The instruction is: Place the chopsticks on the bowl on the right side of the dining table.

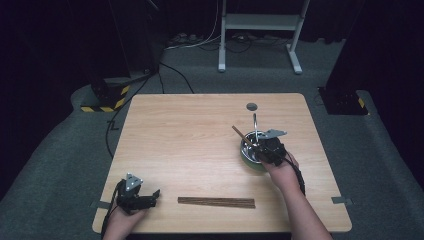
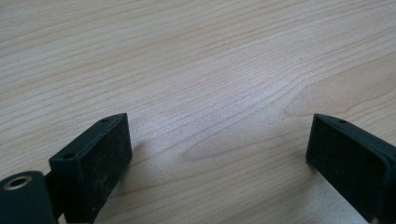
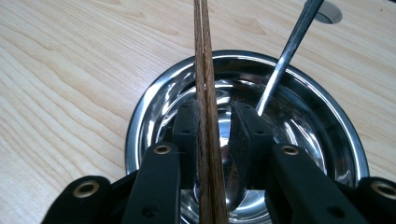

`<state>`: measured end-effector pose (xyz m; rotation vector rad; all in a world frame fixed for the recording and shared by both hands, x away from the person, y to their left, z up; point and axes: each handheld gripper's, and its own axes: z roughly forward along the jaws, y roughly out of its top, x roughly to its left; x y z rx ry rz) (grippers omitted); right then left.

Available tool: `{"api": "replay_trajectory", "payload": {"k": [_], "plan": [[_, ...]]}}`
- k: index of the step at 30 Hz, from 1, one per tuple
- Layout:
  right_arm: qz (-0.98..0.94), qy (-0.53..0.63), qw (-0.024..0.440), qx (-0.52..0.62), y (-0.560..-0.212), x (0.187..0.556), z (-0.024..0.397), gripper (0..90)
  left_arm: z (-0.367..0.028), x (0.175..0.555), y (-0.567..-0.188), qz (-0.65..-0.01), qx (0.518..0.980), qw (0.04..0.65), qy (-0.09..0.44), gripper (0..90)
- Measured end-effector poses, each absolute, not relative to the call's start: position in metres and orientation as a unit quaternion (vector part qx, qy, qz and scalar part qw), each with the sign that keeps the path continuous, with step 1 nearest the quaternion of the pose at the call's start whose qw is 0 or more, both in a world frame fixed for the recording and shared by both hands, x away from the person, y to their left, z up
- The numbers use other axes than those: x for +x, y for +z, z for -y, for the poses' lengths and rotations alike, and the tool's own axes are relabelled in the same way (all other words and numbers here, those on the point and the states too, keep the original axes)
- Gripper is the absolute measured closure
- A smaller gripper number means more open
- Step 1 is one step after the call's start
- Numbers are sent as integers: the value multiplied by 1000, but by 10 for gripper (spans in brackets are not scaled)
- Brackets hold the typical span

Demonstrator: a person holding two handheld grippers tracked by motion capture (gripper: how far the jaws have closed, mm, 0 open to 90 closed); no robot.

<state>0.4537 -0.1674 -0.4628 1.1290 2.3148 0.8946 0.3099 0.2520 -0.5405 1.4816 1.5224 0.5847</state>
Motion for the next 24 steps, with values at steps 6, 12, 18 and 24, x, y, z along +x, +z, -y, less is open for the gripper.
{"api": "replay_trajectory", "payload": {"k": [6,12,18,24], "plan": [[-835,316,201,403,-466,457,166,772,-252,310,-540,-616,601,450,237,68],[-849,308,196,381,-464,456,162,774,-252,310,-540,-616,601,450,237,68],[-855,312,187,369,-465,454,159,774,-252,310,-540,-616,601,450,237,68],[-862,315,178,354,-464,451,157,774,-252,310,-540,-616,601,450,237,68]]}}
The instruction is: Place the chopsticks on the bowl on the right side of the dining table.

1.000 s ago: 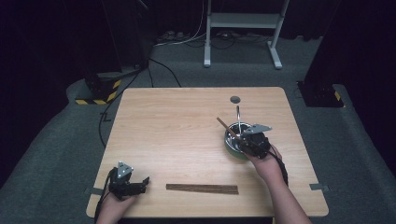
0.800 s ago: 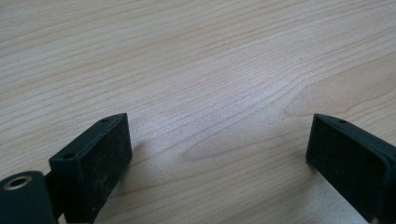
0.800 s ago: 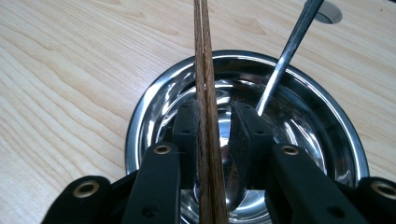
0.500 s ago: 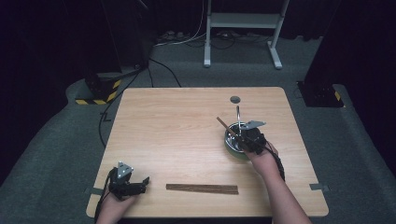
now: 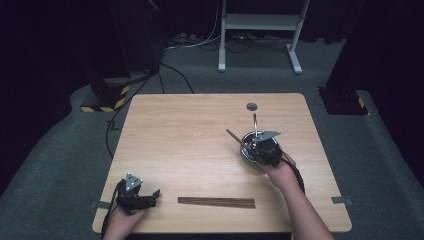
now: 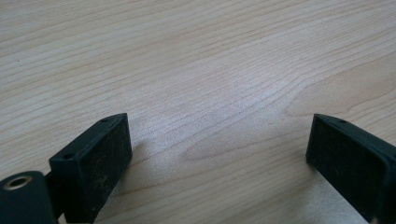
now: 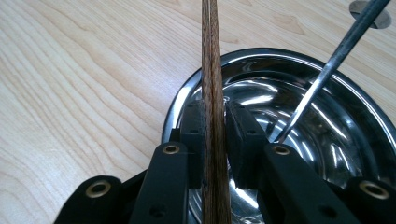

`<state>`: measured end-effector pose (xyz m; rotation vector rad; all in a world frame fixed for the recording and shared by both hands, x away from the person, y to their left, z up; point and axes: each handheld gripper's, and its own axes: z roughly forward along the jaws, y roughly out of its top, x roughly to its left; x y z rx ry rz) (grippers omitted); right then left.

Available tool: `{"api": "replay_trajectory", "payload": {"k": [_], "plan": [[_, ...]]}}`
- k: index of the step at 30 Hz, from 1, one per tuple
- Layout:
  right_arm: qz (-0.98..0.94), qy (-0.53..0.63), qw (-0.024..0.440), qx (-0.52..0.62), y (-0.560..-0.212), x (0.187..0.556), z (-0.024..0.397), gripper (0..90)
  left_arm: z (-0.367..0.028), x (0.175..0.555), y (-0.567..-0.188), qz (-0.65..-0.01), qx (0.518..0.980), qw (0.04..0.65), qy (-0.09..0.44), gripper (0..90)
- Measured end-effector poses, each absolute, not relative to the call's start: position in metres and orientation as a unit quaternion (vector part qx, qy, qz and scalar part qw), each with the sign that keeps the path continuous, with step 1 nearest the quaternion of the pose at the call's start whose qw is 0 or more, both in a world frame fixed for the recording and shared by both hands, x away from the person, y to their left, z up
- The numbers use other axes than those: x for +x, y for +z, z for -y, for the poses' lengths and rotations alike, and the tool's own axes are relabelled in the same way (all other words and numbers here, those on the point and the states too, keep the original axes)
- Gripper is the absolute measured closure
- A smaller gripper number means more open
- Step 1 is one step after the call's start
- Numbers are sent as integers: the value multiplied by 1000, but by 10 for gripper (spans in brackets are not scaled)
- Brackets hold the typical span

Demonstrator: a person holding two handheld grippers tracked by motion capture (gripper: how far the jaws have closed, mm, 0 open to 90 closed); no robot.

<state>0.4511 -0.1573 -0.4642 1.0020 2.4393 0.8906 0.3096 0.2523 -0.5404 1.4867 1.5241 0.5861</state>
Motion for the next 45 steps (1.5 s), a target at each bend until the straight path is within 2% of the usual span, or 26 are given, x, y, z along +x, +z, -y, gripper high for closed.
{"api": "replay_trajectory", "payload": {"k": [6,11,17,21,28,38,45], "plan": [[-864,316,173,352,-464,451,159,768,-252,310,-540,-617,601,450,237,68],[-856,329,178,357,-459,448,161,703,-252,310,-540,-616,601,450,237,68],[-834,359,202,366,-444,423,170,694,-252,310,-540,-616,602,450,237,68],[-817,382,217,374,-445,395,178,720,-252,310,-540,-617,601,450,237,69],[-803,384,241,387,-477,353,178,821,-252,310,-541,-617,597,454,238,72],[-782,388,252,417,-488,350,194,850,-250,310,-541,-621,588,461,237,77],[-780,377,258,427,-491,354,195,850,-251,309,-540,-622,583,465,238,119]]}}
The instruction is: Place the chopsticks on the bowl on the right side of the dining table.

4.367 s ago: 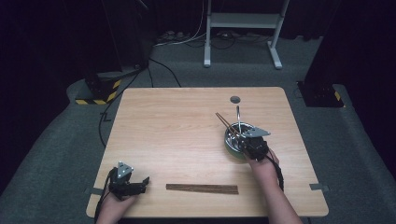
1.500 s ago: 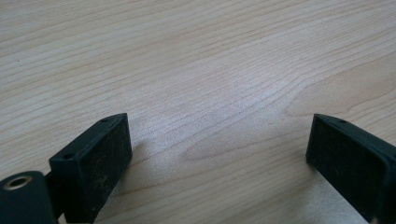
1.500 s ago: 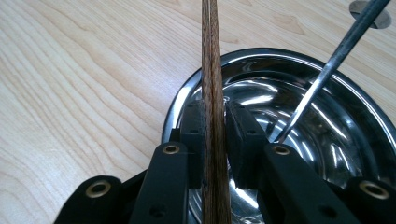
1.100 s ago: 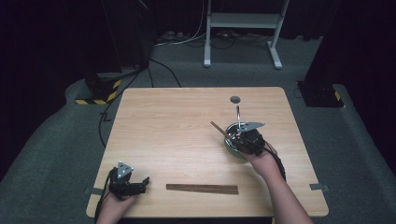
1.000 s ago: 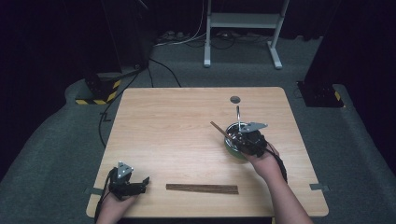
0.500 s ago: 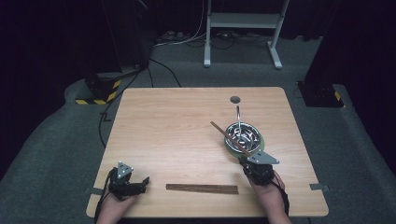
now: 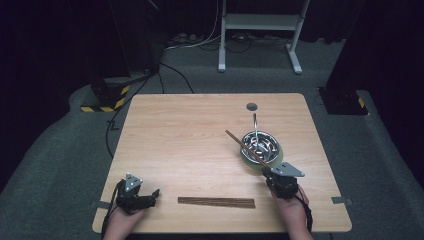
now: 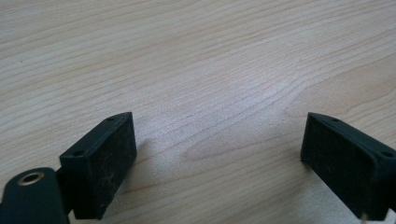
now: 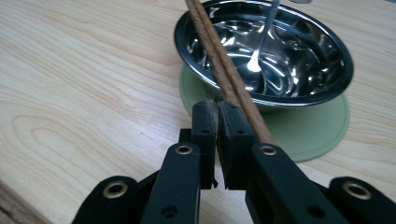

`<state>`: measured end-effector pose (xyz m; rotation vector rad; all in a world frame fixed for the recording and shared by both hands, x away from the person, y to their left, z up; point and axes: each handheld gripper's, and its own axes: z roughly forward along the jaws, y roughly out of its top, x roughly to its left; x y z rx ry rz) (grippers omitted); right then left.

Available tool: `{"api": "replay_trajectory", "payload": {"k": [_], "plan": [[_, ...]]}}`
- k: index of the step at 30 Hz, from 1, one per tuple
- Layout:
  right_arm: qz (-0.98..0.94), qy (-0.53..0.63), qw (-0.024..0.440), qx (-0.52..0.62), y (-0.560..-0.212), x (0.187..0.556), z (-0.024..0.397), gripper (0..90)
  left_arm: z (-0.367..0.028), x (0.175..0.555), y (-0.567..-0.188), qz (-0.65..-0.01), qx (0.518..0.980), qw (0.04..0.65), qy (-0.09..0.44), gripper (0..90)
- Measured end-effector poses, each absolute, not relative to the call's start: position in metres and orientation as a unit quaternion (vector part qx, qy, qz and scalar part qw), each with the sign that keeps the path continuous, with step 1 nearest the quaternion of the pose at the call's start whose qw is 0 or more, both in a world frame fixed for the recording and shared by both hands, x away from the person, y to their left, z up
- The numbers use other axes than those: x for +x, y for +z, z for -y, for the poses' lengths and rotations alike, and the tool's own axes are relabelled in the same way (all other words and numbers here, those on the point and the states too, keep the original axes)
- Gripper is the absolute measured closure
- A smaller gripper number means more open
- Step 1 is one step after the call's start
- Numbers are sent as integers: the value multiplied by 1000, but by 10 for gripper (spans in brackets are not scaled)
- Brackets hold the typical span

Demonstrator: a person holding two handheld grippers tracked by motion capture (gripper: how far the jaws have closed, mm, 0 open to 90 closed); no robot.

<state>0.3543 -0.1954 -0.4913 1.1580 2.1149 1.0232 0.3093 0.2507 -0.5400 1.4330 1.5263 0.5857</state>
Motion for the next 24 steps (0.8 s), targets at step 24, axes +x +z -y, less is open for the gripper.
{"api": "replay_trajectory", "payload": {"k": [24], "plan": [[-758,348,288,471,-491,382,231,834,-219,343,-499,-562,617,497,239,380]]}}
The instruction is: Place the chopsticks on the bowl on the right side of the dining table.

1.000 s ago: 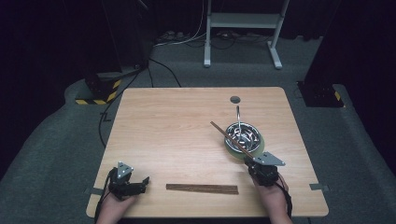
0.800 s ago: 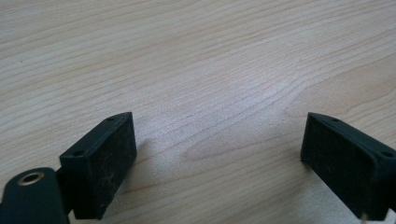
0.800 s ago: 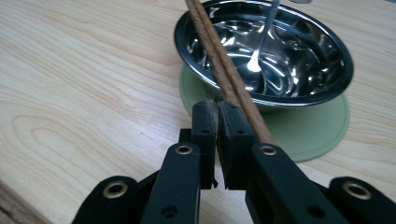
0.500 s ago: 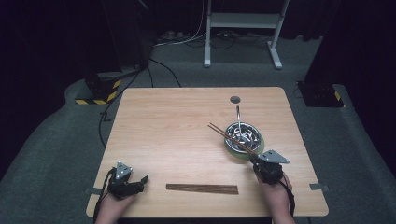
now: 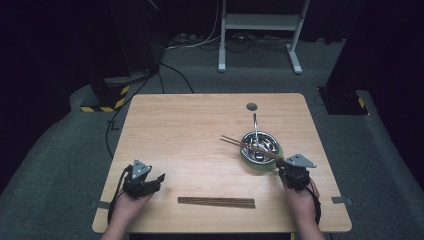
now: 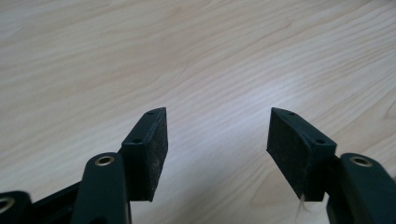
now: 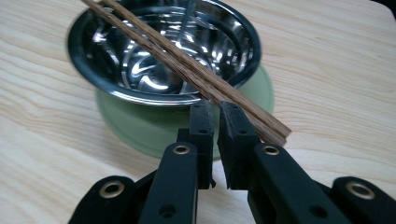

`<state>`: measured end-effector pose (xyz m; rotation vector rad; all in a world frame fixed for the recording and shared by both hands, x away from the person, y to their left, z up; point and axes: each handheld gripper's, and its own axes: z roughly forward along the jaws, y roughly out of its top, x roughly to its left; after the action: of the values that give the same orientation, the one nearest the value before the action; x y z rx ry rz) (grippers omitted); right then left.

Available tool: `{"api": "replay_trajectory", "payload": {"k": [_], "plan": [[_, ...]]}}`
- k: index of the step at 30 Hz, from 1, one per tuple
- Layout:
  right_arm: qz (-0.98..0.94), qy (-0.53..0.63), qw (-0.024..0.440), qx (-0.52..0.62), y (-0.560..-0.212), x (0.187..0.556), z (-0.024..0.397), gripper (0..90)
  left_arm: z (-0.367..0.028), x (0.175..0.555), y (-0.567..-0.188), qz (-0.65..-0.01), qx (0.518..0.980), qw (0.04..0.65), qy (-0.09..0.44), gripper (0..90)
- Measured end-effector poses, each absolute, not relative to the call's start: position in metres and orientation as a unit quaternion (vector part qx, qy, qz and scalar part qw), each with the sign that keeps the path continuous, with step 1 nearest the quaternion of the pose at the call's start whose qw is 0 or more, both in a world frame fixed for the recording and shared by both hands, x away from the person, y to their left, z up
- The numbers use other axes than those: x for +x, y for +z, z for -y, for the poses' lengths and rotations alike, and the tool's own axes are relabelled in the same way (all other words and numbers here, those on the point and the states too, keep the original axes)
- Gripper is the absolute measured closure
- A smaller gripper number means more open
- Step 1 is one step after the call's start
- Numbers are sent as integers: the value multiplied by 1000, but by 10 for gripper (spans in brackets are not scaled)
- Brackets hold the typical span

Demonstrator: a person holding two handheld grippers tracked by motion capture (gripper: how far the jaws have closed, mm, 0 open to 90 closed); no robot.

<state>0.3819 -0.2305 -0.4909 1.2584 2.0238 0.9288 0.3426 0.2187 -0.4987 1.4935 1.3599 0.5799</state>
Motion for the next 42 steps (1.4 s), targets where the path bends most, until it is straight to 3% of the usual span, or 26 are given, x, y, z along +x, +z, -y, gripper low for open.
{"api": "replay_trajectory", "payload": {"k": [16,27,42], "plan": [[-750,334,295,489,-488,410,254,813,-134,391,-487,-523,650,504,221,356],[-751,323,297,494,-483,433,263,807,-87,422,-497,-528,645,512,207,385],[-756,331,294,481,-489,435,277,759,-50,434,-501,-509,655,526,188,649]]}}
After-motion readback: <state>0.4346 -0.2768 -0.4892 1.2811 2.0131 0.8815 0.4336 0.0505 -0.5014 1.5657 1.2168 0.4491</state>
